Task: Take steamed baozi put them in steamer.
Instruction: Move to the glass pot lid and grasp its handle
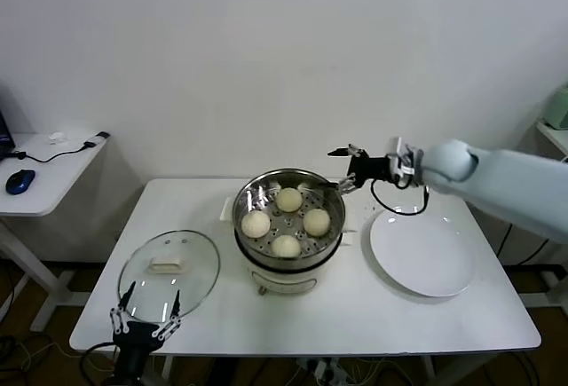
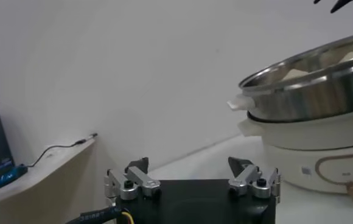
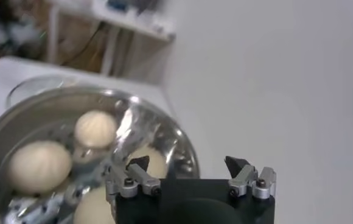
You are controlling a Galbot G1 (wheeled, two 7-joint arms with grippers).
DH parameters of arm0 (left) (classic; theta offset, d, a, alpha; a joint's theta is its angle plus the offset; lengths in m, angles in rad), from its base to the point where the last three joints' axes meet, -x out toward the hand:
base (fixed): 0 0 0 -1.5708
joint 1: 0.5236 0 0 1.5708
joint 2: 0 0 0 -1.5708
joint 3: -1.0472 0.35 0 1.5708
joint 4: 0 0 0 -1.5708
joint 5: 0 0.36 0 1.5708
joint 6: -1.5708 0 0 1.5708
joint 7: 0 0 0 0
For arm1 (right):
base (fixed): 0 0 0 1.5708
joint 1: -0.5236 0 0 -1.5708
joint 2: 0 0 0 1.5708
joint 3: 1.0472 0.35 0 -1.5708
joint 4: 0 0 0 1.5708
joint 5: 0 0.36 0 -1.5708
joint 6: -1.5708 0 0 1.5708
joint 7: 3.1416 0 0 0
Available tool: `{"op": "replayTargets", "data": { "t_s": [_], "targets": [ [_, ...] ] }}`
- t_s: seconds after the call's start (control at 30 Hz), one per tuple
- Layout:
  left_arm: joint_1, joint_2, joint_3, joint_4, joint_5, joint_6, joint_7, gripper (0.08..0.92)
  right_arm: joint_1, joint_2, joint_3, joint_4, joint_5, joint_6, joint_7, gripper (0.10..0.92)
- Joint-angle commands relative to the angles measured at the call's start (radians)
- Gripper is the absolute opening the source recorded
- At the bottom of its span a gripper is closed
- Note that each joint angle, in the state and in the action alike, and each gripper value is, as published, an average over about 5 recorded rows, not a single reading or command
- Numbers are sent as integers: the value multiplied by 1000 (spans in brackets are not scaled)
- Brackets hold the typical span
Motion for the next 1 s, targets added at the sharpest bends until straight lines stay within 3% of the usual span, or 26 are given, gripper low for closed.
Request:
{"op": "replayTargets", "data": {
  "t_s": [0.03,0.4,0.7,0.87,1.0],
  "targets": [
    [-7,-12,-2,-22,18,11,18,823,-1025,-198,1097,183,-177,90,280,823],
    [-23,-26,-48,-46,213,50,46,823,-1621,79,1719,269,-343,71,259,823],
    [-67,-10,-106,-25,972,-23,19,823,-1793,283,1879,279,-414,57,215,823],
    [-125,12,-64,51,1276,47,-17,823,-1835,337,1910,269,-446,59,218,823],
    [-208,24,-43,193,1330,49,-85,823,-1850,356,1924,260,-470,57,226,823]
  ]
}}
